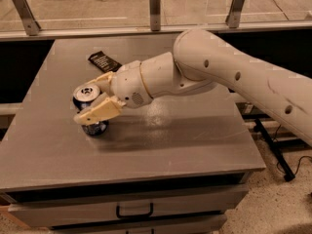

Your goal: Knock pepsi can over

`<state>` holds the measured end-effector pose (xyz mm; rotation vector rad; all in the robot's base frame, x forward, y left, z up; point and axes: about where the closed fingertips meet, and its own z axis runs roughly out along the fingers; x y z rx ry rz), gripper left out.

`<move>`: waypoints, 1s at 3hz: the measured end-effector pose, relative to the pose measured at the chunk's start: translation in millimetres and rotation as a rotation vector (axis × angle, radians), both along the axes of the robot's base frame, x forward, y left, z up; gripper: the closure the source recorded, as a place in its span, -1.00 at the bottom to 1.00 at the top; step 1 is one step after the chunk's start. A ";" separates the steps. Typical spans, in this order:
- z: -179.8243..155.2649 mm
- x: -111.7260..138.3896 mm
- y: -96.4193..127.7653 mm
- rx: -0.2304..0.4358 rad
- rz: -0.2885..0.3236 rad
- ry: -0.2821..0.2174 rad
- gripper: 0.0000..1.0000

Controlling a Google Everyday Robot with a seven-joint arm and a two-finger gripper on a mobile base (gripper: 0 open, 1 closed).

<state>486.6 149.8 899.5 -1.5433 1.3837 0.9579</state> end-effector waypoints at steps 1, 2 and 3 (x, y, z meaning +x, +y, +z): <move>8.5 9.1 -8.0 0.001 -0.027 0.009 0.28; 28.7 19.8 -26.2 -0.061 -0.069 -0.028 0.76; 53.3 26.8 -46.9 -0.215 -0.113 -0.094 1.00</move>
Offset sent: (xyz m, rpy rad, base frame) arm 0.0389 -0.0620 0.0555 -0.1626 -0.0868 -0.1466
